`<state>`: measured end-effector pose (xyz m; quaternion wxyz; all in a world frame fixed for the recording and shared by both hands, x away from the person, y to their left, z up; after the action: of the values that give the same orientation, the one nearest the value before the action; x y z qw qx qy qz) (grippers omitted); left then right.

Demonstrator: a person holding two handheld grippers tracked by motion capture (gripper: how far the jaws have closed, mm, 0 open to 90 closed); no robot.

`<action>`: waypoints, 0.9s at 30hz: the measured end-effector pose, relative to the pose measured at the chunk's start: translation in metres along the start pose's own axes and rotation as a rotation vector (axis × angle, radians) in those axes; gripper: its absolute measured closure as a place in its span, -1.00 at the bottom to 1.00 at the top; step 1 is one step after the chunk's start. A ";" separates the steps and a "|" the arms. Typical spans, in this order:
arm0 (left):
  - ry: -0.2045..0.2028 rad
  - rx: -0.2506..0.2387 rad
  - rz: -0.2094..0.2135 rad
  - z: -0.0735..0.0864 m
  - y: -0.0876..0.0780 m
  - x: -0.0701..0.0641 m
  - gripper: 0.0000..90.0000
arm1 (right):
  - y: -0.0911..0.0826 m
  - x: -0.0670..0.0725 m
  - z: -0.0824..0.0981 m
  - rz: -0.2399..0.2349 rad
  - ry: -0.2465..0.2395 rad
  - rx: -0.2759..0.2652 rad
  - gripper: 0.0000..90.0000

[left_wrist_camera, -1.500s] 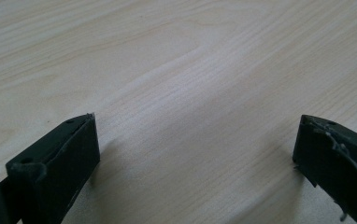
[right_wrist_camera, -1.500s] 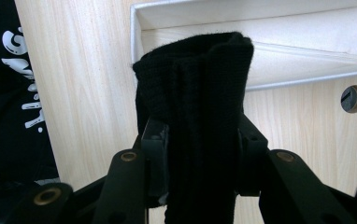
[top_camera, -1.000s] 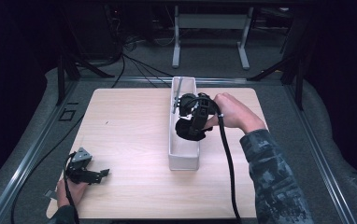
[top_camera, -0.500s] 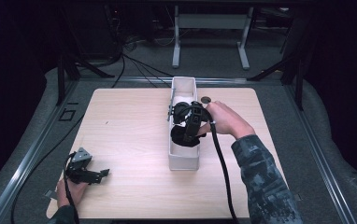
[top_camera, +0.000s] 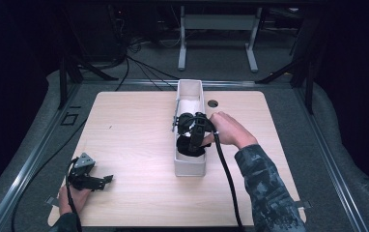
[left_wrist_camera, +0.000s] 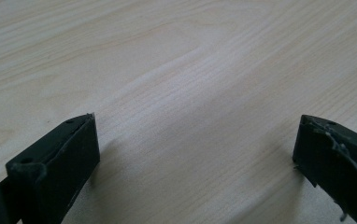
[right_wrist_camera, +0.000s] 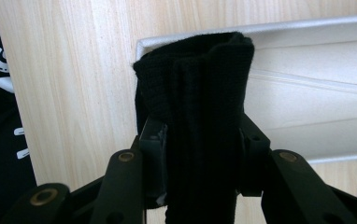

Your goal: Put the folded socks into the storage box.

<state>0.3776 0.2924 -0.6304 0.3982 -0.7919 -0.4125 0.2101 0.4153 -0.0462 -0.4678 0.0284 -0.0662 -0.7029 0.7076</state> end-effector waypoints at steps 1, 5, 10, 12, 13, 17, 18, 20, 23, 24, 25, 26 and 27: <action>0.000 0.000 0.000 0.000 0.000 0.000 -0.99 | 0.001 0.000 0.000 -0.001 -0.002 0.002 0.38; 0.000 0.000 0.000 0.000 0.000 0.000 -0.99 | 0.008 -0.001 -0.003 0.006 0.005 0.009 0.37; 0.000 0.000 0.000 0.000 0.000 0.000 -0.99 | 0.018 -0.001 -0.005 0.008 0.013 0.041 0.36; 0.000 0.000 0.000 0.000 0.000 0.000 -0.99 | 0.021 -0.001 -0.005 0.006 0.015 0.044 0.35; 0.000 0.000 0.000 0.000 0.000 0.000 -0.99 | 0.023 0.000 -0.005 0.003 0.016 0.045 0.35; 0.000 0.000 0.000 0.000 0.000 0.000 -0.99 | 0.027 -0.001 -0.006 -0.002 0.021 0.048 0.34; 0.000 0.000 0.000 0.000 0.000 0.000 -0.99 | 0.028 -0.001 -0.006 0.000 0.022 0.055 0.34; 0.000 0.000 0.001 0.000 0.000 0.000 -0.99 | 0.031 0.000 -0.006 -0.005 0.021 0.069 0.33; 0.000 0.000 0.000 0.000 0.000 0.000 -0.99 | 0.035 0.000 -0.008 -0.008 0.019 0.079 0.32; 0.000 0.000 0.000 0.000 0.000 0.000 -0.99 | 0.035 0.000 -0.008 -0.011 0.017 0.076 0.30; 0.001 0.000 -0.001 0.000 0.000 0.000 -0.99 | 0.036 0.000 -0.008 -0.014 0.018 0.074 0.27; 0.000 0.000 -0.001 0.000 0.000 0.000 -0.99 | 0.036 0.000 -0.008 -0.014 0.021 0.072 0.23; 0.000 0.000 -0.001 0.000 0.000 0.000 -0.99 | 0.036 0.000 -0.008 -0.014 0.022 0.073 0.20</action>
<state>0.3780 0.2925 -0.6304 0.3983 -0.7919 -0.4127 0.2098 0.4185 -0.0383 -0.5034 0.0434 -0.0678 -0.6769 0.7317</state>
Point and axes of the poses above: each handheld gripper's, and its own axes: y roughly forward along the jaws, z roughly out of its underside, x roughly to its left, the point moved 8 cm from there along y, roughly forward along the jaws, and after that the axes turned 9 degrees about x, right-handed, at the moved point
